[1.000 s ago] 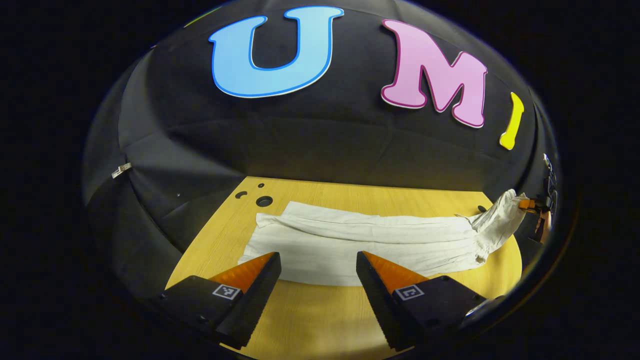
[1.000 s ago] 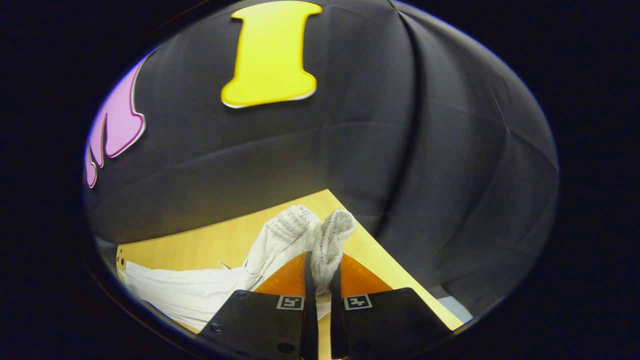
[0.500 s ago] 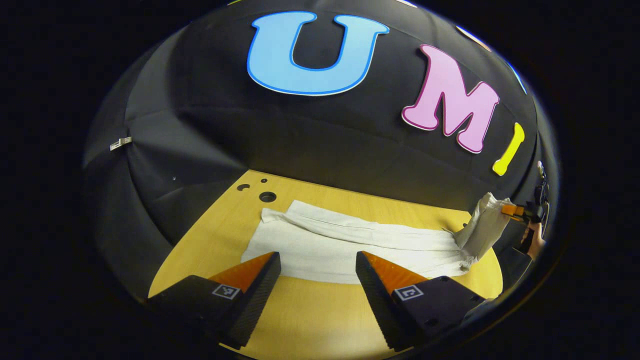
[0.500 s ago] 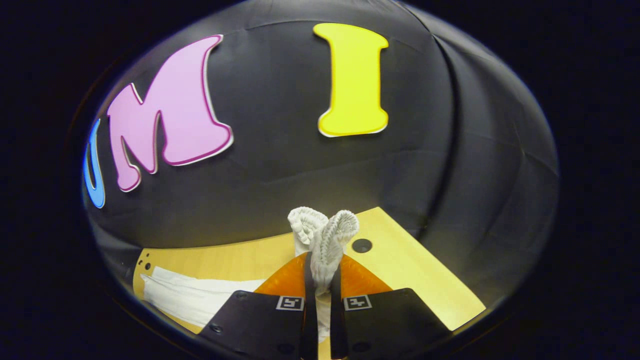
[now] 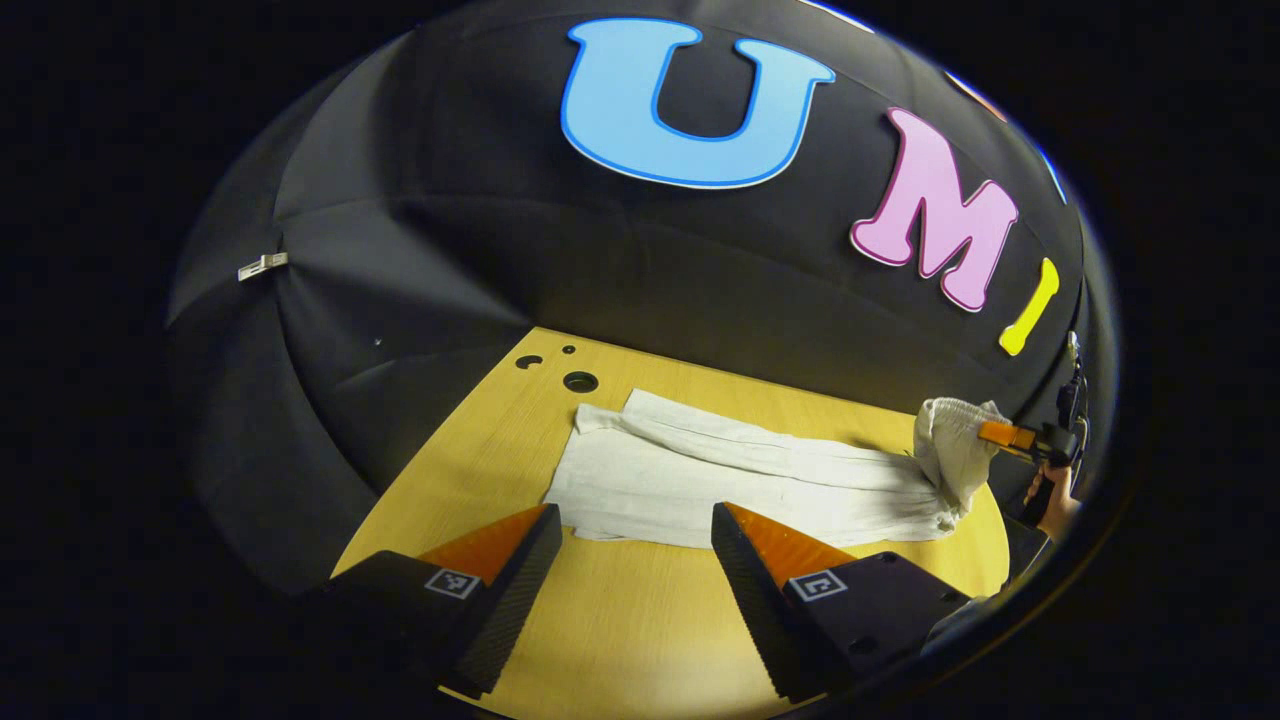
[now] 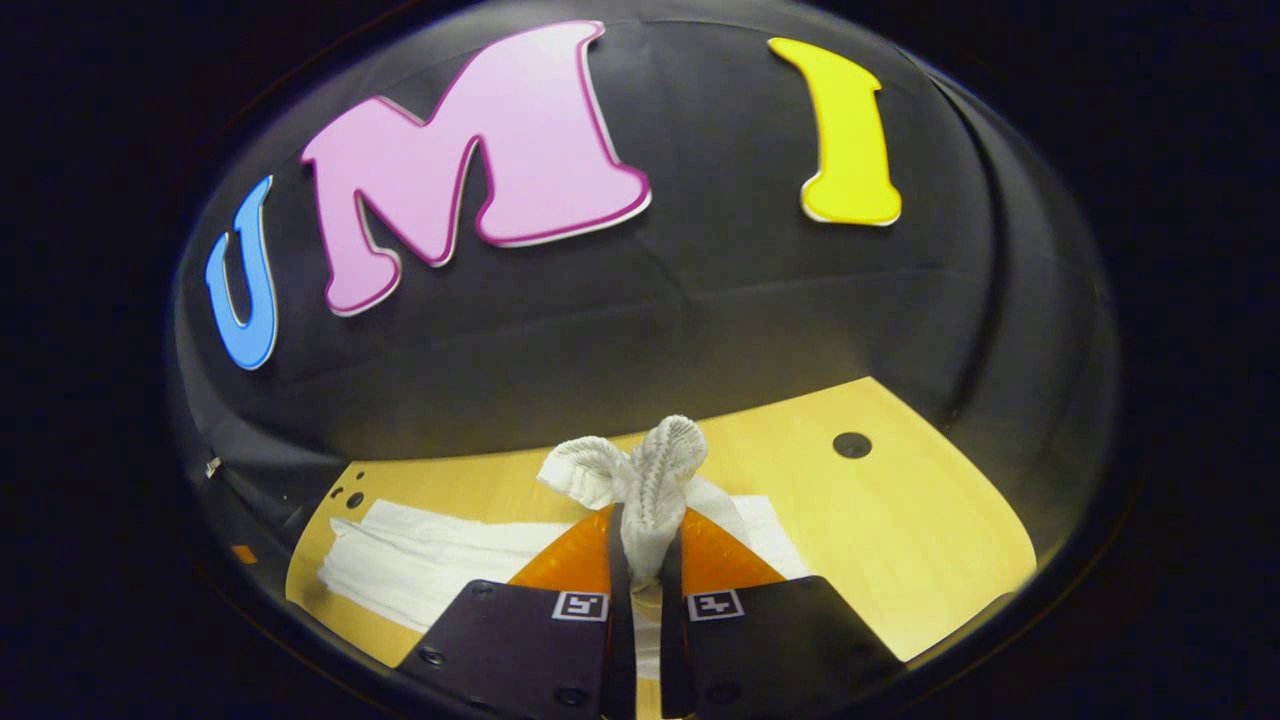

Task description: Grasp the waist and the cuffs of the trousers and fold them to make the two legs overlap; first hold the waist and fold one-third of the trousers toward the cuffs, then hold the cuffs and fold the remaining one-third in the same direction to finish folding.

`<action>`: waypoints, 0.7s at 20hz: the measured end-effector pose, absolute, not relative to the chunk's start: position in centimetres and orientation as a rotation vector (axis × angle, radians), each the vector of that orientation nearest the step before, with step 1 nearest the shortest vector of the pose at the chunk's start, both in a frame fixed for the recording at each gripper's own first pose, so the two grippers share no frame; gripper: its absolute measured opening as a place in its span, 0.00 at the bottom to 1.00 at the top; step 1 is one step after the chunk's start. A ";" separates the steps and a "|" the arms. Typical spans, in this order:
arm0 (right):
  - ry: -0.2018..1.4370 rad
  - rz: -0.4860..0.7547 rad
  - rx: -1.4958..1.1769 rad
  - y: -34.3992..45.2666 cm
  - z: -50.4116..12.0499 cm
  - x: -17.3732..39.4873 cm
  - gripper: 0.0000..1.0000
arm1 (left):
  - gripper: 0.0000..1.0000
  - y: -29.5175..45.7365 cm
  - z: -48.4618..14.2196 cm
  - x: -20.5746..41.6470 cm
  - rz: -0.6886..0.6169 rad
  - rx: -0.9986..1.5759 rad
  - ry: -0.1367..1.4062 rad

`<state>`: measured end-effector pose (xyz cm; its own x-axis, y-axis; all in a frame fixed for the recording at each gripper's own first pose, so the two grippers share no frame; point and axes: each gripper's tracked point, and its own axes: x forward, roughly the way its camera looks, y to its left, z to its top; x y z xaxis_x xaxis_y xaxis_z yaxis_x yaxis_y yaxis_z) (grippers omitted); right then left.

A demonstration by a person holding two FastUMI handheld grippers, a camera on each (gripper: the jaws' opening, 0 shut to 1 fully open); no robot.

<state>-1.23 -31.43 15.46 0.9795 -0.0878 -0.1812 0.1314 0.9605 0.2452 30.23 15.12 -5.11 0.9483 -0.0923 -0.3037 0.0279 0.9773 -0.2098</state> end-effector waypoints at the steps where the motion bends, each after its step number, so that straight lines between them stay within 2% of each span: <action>1: 0.191 -0.101 0.243 -31.4 15.7 -1.6 0.14 | 0.96 15.6 -5.5 30.3 -0.059 -0.218 0.321; 5: 0.320 -0.050 0.193 -31.4 15.3 -1.3 0.20 | 0.96 16.9 -7.2 31.4 -0.054 -0.283 0.319; 6: 0.346 -0.042 0.185 -31.5 15.0 -1.5 0.17 | 0.96 17.1 -7.7 31.8 -0.058 -0.301 0.325; 7: 0.365 -0.033 0.176 -31.8 14.9 -1.4 0.29 | 0.96 17.5 -8.4 32.5 -0.055 -0.313 0.337; 8: 0.380 -0.026 0.170 -32.2 14.9 -1.2 0.33 | 0.92 18.0 -9.1 32.9 -0.047 -0.317 0.351; 9: 0.395 -0.017 0.167 -32.4 14.8 -1.1 0.46 | 0.96 18.4 -10.0 33.7 -0.035 -0.316 0.366; 10: 0.408 -0.008 0.168 -33.0 15.2 -1.1 0.45 | 0.96 18.9 -10.8 34.3 -0.022 -0.315 0.382; 11: 0.415 0.004 0.169 -33.0 14.7 -1.2 0.49 | 0.96 19.2 -11.6 35.0 -0.005 -0.318 0.400; 12: 0.422 0.019 0.173 -32.3 14.2 -1.6 0.50 | 0.96 19.4 -12.2 35.7 0.009 -0.327 0.410; 13: 0.429 0.024 0.168 -32.3 14.2 -1.9 0.69 | 0.96 19.3 -12.9 36.5 0.027 -0.341 0.420; 14: 0.428 0.016 0.163 -32.1 14.0 -2.9 0.75 | 0.96 19.1 -13.5 37.1 0.044 -0.359 0.431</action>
